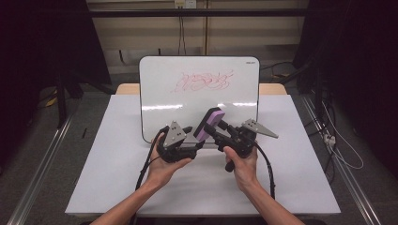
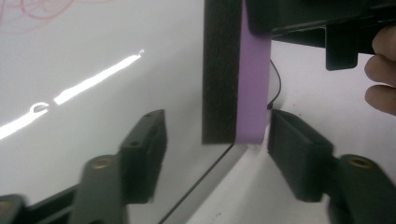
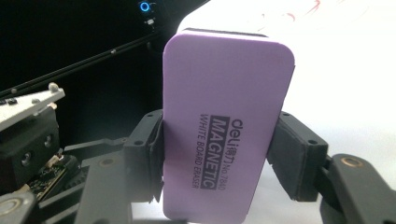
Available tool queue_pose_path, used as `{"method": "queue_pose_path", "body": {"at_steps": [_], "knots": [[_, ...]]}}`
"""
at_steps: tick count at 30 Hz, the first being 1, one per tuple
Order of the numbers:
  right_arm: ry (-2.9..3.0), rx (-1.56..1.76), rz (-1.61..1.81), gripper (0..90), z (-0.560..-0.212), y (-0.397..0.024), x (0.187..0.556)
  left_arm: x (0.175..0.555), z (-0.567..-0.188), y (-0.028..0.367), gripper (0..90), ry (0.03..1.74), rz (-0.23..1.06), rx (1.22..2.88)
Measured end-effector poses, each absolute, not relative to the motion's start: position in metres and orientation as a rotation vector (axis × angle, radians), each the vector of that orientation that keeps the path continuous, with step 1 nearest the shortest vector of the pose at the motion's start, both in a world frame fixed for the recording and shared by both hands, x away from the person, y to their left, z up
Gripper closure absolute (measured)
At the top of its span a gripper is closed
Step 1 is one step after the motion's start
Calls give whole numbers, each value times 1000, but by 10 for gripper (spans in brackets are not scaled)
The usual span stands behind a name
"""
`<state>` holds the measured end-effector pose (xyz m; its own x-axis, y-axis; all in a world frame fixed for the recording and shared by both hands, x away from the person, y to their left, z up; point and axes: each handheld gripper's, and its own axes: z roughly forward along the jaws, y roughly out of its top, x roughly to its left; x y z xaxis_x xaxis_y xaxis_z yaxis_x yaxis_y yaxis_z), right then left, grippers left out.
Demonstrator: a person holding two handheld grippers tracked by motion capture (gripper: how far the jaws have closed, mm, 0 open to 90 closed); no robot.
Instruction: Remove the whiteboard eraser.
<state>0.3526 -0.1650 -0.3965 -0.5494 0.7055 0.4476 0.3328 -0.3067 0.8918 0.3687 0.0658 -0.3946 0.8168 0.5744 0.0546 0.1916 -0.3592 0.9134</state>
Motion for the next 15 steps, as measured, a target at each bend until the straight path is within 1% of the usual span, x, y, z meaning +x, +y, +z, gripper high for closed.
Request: {"method": "queue_pose_path", "body": {"at_steps": [1,2,3,7,10,13,15], "knots": [[1665,1311,1910,407,-398,-166,353,369,-395,67,246,576,447,1930],[1665,1311,1910,407,-398,-166,353,370,-395,69,246,581,448,1931],[1678,1323,1874,407,-399,-166,354,371,-396,71,173,602,434,1932],[1700,1319,1830,408,-399,-168,354,373,-394,79,105,642,417,1932],[1702,1317,1785,409,-397,-171,352,375,-393,87,82,677,412,1917],[1715,1306,1708,409,-395,-175,351,375,-393,97,111,708,416,1925],[1718,1300,1690,410,-394,-177,350,375,-393,102,107,721,413,1932]]}}
